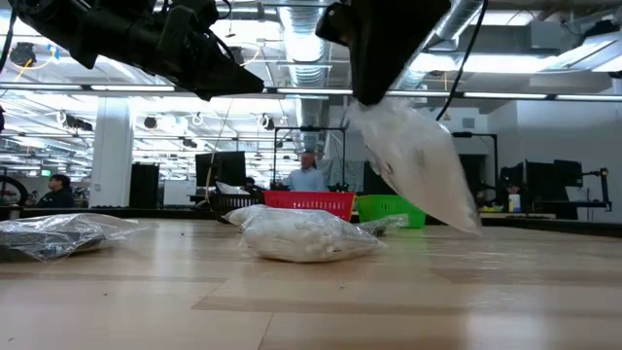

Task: Pick & Place Travel size toiletries
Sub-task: Put the cotton pack into the black bin

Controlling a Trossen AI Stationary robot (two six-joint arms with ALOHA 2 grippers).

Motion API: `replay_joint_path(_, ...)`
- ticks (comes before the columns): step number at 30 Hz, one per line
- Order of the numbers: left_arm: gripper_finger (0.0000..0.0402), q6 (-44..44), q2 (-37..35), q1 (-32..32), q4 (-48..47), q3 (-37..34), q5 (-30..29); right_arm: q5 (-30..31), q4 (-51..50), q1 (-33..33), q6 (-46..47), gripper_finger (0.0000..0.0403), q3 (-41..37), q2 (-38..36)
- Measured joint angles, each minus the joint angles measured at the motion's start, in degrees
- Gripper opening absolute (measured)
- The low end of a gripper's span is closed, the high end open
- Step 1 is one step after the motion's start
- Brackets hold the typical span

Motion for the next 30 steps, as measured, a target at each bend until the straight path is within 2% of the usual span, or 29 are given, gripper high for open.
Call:
replay_joint_path(16, 0.0054, 0.0, 0.0, 0.0, 0.0, 0.0, 0.1, 3.2, -3.6, -3.5, -6.7, 0.0, 9.2, 0.0)
replay_joint_path(22, 0.0054, 0.0, 0.0, 0.0, 1.0, 0.0, 6.3, 3.3, -3.8, -4.9, -10.1, 0.0, 12.8, -0.1)
replay_joint_path(27, 0.0055, 0.0, 0.0, 0.0, 1.3, 0.0, 9.2, 3.3, -4.5, -6.1, -12.4, 0.0, 15.6, -0.1)
replay_joint_path(30, 0.007, 0.1, 0.0, 0.0, 1.3, 0.0, 11.6, 3.3, -4.7, -6.8, -13.6, 0.0, 17.3, -0.1)
